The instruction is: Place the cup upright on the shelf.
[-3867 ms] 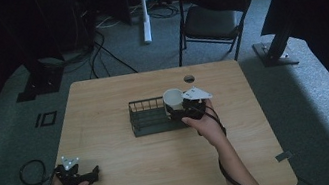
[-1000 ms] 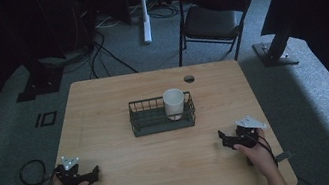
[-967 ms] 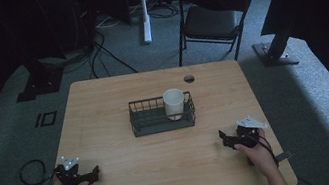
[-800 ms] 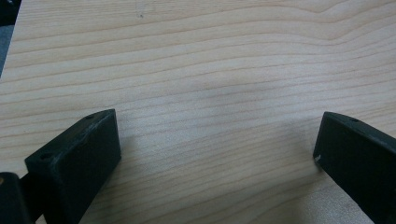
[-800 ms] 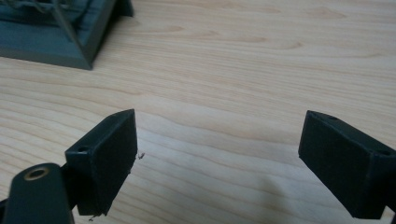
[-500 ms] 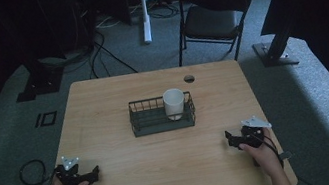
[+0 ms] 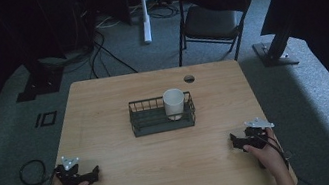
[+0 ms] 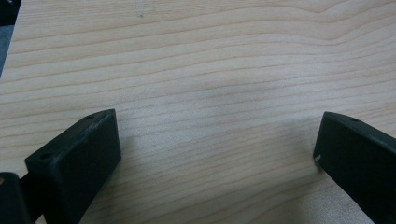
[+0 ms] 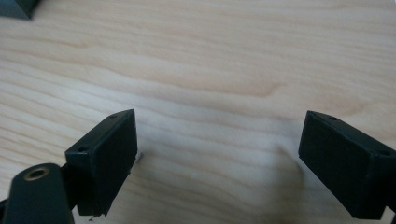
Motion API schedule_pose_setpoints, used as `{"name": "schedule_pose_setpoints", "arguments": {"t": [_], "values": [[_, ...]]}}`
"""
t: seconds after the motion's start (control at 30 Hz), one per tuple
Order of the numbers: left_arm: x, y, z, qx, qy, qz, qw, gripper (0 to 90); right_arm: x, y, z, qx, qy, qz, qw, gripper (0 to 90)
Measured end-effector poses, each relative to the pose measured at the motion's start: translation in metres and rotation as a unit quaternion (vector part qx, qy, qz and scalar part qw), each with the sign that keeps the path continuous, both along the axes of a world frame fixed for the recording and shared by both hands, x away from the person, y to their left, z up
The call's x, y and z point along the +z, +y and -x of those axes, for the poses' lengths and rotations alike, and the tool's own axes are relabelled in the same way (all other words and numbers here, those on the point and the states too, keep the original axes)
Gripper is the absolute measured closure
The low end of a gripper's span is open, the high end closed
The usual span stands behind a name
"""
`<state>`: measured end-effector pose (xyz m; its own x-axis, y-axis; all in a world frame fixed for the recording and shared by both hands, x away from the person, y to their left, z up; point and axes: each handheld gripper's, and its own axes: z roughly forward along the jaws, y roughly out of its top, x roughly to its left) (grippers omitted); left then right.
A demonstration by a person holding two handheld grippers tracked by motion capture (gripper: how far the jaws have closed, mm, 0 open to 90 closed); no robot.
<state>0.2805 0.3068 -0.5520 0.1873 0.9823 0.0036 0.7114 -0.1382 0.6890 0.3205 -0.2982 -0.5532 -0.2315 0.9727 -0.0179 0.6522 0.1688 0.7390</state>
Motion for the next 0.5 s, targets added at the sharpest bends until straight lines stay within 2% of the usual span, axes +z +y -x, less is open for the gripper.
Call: {"name": "schedule_pose_setpoints", "arguments": {"t": [0.27, 0.5], "values": [[0.0, 0.0, 0.0, 0.0, 0.0, 0.0, 1.0, 1.0, -0.0007, -0.0023, 0.0032, -0.006, 0.012, -0.008, 0.9999, 11.4], [0.0, 0.0, 0.0, 0.0, 0.0, 0.0, 1.0, 1.0, -0.001, -0.0025, 0.0053, -0.004, 0.012, -0.009, 0.9999, 11.4]]}}
